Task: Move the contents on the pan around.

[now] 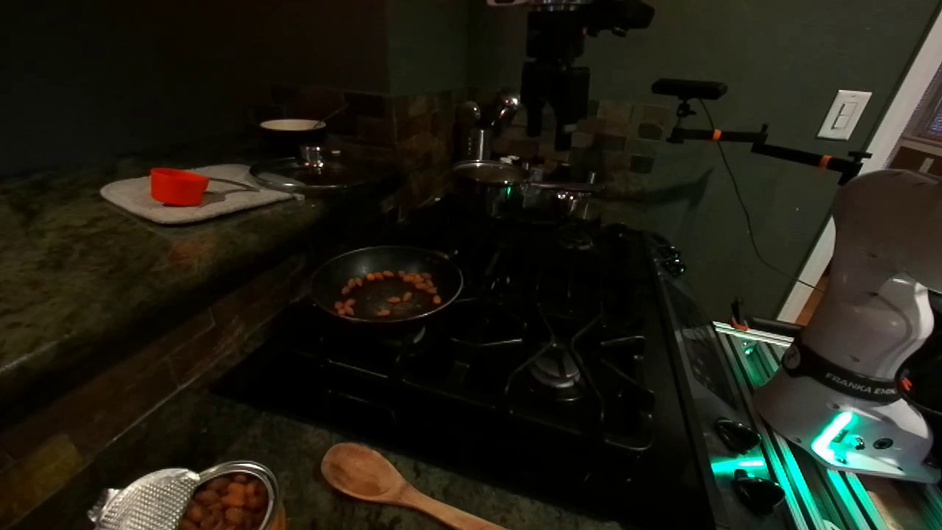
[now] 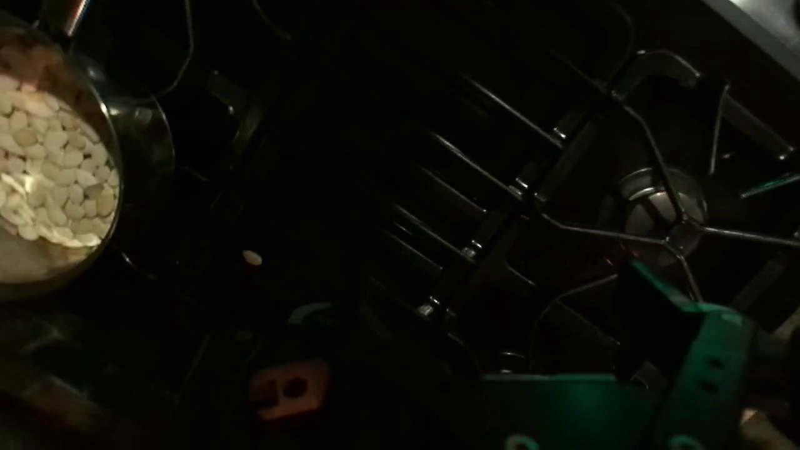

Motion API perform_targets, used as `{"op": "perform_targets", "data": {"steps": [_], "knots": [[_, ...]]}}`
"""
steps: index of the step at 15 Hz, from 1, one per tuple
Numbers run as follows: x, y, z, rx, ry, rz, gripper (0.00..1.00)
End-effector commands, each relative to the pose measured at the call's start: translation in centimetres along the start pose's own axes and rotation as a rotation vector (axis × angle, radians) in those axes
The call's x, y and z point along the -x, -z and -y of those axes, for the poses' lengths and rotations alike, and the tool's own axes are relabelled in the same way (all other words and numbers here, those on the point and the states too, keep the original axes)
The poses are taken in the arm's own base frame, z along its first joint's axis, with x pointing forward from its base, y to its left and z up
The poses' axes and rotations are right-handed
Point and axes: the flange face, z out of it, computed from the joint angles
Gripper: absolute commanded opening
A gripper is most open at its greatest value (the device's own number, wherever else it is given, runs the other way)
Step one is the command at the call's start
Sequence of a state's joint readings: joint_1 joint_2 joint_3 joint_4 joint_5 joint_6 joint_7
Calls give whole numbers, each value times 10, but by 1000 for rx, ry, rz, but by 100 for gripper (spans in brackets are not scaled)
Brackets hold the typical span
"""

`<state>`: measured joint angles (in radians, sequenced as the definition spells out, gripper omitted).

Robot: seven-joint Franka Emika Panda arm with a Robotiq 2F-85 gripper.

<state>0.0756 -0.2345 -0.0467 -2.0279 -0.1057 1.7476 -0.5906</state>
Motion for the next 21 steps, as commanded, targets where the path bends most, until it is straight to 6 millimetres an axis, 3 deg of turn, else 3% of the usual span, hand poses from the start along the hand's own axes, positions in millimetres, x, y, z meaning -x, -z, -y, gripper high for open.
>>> {"op": "perform_targets", "data": {"steps": [1, 6, 7, 9, 13, 21], "knots": [[-21, -18, -34, 27, 199, -3, 100], [-36, -65, -64, 7, 424, -160, 100], [-33, -49, -56, 18, 358, -106, 100], [-37, -62, -64, 15, 398, -133, 100], [-42, -68, -63, -22, 439, -150, 100], [-42, -113, -84, -158, 672, -395, 100]]}}
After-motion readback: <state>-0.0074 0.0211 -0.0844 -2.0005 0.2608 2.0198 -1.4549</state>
